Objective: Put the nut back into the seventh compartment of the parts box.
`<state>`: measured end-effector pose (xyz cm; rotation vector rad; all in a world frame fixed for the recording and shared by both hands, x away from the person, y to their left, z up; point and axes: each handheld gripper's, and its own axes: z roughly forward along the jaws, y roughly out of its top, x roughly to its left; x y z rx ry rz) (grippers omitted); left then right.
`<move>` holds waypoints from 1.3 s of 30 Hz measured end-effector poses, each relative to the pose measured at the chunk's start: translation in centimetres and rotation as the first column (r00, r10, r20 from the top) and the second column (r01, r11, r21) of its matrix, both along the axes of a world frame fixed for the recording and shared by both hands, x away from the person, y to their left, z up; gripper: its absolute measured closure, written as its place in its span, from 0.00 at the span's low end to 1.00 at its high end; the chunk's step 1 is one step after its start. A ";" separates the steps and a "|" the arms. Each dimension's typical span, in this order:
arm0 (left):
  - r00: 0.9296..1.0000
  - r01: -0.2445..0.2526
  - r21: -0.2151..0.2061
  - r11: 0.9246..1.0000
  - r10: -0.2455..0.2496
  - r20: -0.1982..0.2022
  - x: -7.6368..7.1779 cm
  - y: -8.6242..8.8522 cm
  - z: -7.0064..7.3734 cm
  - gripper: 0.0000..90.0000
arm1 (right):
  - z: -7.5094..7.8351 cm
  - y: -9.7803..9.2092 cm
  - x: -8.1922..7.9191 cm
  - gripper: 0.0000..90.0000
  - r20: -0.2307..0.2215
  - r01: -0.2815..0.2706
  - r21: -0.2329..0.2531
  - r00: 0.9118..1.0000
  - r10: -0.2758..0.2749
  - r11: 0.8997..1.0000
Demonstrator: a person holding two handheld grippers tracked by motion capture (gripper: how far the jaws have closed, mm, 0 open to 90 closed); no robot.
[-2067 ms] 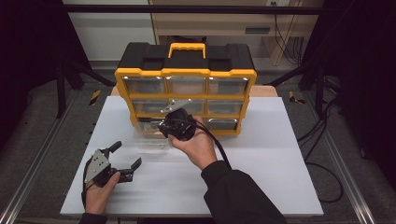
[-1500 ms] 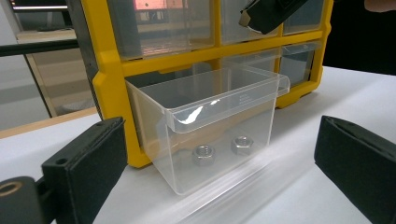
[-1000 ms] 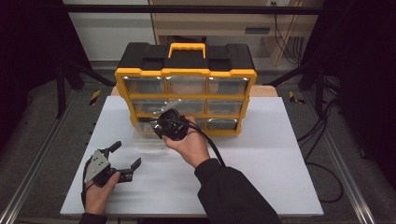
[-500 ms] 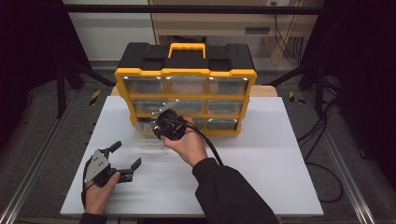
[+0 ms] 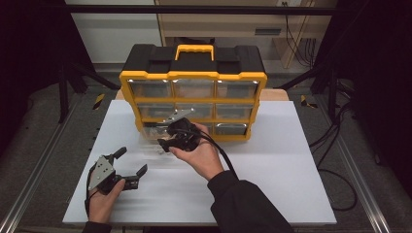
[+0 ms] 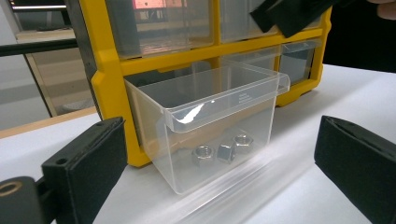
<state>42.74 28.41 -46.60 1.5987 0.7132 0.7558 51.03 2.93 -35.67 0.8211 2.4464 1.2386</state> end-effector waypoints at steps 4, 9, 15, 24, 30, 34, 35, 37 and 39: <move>1.000 0.003 0.008 1.000 -0.003 -0.002 0.0 -0.1 0.0 0.03 | -0.4 -1.0 -0.8 0.31 -0.001 -0.003 -0.008 1.000 0.003 1.000; 1.000 0.007 0.016 1.000 -0.007 -0.002 0.0 -0.3 0.0 0.03 | -1.1 -2.7 -1.4 0.19 -0.007 0.028 -0.018 1.000 -0.028 0.999; 1.000 0.010 0.019 1.000 -0.010 -0.004 -0.2 -0.4 0.0 0.03 | -1.4 -5.0 -1.9 0.11 -0.013 0.046 0.004 0.999 -0.046 0.999; 1.000 0.018 0.019 1.000 -0.018 -0.007 -0.3 -0.6 0.0 0.03 | -2.2 -8.1 -2.5 0.07 -0.001 0.076 0.018 0.997 -0.076 0.997; 1.000 0.022 0.023 0.999 -0.022 -0.008 -0.3 -0.8 0.0 0.03 | -2.3 -10.4 -3.1 0.09 0.002 0.107 0.038 0.994 -0.107 0.994; 1.000 0.023 0.020 1.000 -0.022 -0.008 -0.5 -0.7 0.0 0.03 | -2.3 -11.9 -3.5 0.12 0.007 0.120 0.059 0.993 -0.121 0.991; 1.000 0.023 0.019 1.000 -0.023 -0.008 -0.5 -0.7 0.0 0.03 | -2.3 -12.4 -3.7 0.12 0.016 0.127 0.064 0.992 -0.128 0.990; 1.000 0.026 0.015 1.000 -0.026 -0.009 -0.5 -0.7 0.0 0.03 | -2.3 -13.2 -3.9 0.12 0.032 0.139 0.080 0.989 -0.142 0.987; 1.000 0.028 0.014 1.000 -0.028 -0.009 -0.5 -0.7 0.0 0.03 | -2.4 -13.8 -4.0 0.14 0.048 0.150 0.090 0.987 -0.154 0.985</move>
